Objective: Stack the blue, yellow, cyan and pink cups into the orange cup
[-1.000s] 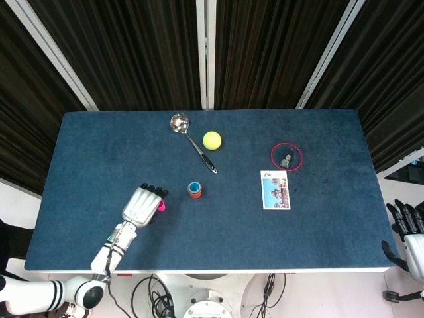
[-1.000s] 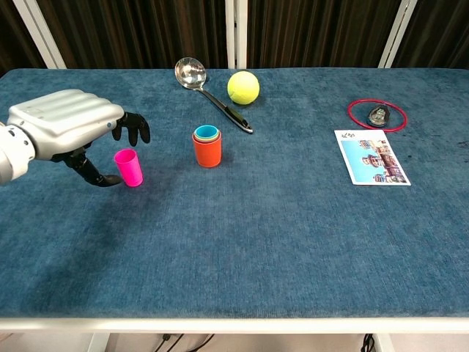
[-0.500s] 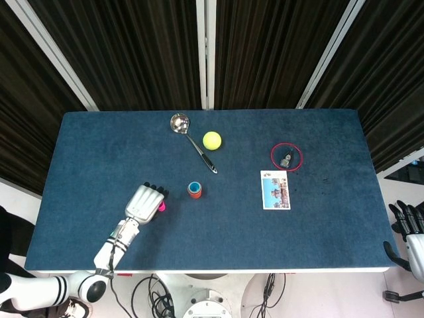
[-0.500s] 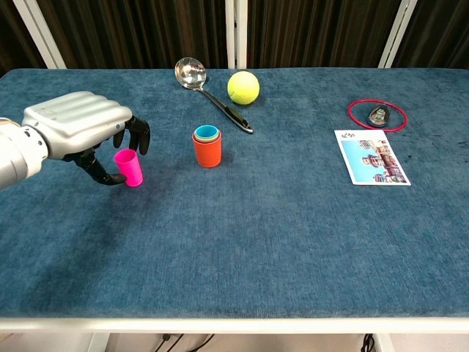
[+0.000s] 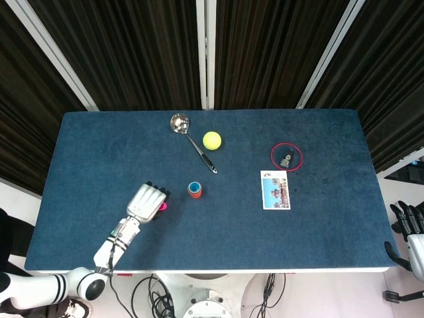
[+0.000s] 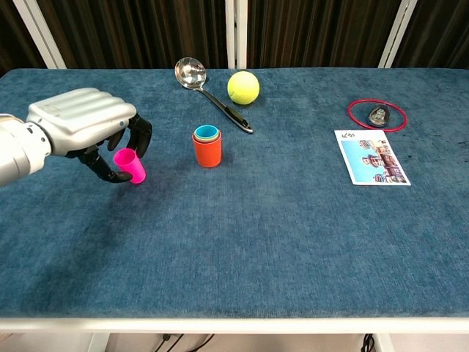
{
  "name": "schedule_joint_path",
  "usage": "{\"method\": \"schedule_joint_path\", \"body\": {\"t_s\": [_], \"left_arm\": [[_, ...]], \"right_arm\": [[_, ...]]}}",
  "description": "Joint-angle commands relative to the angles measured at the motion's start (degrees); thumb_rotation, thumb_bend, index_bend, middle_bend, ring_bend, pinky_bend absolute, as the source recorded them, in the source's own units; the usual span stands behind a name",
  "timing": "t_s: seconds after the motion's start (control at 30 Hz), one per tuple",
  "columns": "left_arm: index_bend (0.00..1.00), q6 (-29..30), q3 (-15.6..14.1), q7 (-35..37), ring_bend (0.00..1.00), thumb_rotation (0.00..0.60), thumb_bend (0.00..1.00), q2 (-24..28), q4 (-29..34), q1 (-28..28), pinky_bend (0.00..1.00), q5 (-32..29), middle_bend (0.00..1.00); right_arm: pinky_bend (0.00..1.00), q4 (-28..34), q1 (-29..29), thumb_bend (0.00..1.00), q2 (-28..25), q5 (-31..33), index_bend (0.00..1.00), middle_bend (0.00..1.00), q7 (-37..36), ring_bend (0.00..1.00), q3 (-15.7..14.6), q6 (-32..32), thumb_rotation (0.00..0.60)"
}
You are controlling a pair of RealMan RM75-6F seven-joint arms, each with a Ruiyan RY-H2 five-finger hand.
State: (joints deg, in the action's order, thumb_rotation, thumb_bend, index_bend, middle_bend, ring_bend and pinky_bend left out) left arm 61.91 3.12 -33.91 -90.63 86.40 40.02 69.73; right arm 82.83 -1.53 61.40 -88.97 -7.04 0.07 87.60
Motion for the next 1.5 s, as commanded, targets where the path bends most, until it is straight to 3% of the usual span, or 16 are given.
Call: {"method": "schedule_joint_path", "body": {"t_s": [0.03, 0.23, 0.4, 0.5, 0.97, 1.5], "left_arm": [[0.55, 0.7, 0.7, -0.2, 0.56, 0.600, 0.28, 1.2, 1.7, 0.0, 0.48, 0.5, 0.52], [0.55, 2.3, 4.2, -1.7, 0.56, 0.600, 0.28, 4.3, 7.4, 0.8, 0.48, 0.0, 0.52], [0.55, 0.4, 9.0, -2.5, 0.56, 0.600, 0.28, 4.4, 10.8, 3.4, 0.48, -5.8, 0.52], [0.55, -0.6, 10.3, -4.5, 0.56, 0.600, 0.28, 3.2, 11.0, 5.4, 0.48, -8.2, 0.51], [0.54, -3.6, 11.4, -7.6, 0.56, 0.600, 0.28, -3.8, 3.6, 11.6, 0.48, -14.3, 0.51], [0.54, -4.3, 10.2, -6.7, 0.55, 0.600, 0.28, -7.0, -2.3, 14.3, 0.47, -14.7, 0.50]], "right_arm": [[0.00, -0.1, 0.0, 0.31, 0.0, 0.0, 0.00, 0.00, -0.1, 0.00, 0.0, 0.0, 0.600], [0.00, -0.3, 0.0, 0.31, 0.2, -0.1, 0.00, 0.00, -0.4, 0.00, 0.0, 0.0, 0.600], [0.00, 0.1, 0.1, 0.31, 0.1, -0.7, 0.00, 0.00, -0.3, 0.00, -0.1, 0.3, 0.600], [0.00, 0.6, 0.1, 0.31, 0.0, -1.2, 0.00, 0.00, 0.0, 0.00, -0.2, 0.5, 0.600], [0.00, -0.6, -0.1, 0.31, 0.3, -1.0, 0.00, 0.00, -1.1, 0.00, -0.3, 0.7, 0.600], [0.00, -2.8, -0.1, 0.31, 0.5, 0.3, 0.00, 0.00, -3.8, 0.00, 0.0, -0.2, 0.600]]}}
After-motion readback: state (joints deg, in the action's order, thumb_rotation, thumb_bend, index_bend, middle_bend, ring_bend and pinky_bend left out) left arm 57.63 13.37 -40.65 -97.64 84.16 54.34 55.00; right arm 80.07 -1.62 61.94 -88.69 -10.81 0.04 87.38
